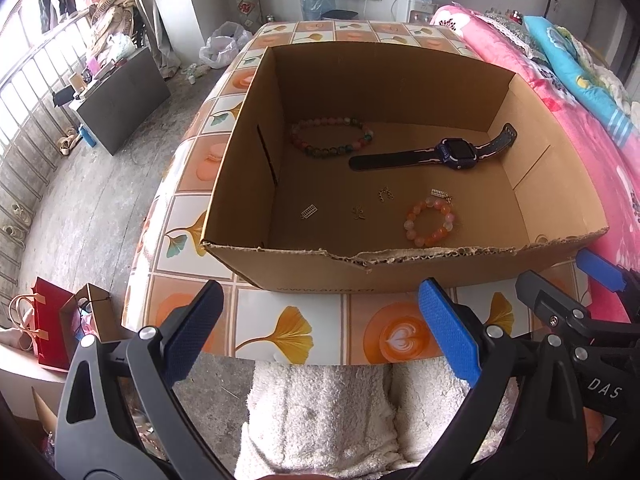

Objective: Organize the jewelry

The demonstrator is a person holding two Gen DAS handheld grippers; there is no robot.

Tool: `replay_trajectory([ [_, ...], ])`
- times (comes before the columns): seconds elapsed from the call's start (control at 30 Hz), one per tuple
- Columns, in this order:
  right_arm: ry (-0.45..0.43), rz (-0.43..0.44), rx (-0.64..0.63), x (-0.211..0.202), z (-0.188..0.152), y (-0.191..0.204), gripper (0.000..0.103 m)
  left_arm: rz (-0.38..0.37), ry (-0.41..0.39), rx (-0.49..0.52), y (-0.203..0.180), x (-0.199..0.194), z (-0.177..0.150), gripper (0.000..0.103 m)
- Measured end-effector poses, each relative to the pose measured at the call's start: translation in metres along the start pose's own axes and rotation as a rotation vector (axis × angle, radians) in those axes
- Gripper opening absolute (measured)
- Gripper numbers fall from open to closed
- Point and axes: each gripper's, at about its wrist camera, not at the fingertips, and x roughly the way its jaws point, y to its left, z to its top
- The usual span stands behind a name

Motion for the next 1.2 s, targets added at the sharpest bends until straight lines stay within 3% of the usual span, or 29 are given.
replay_trajectory([
  [1.2,0.013,0.003,0.018,0.0034,-0.0036,-0.0028,0.097,-0.005,0.008,0.004,0.0023,0.0013,0.0003,0.094],
])
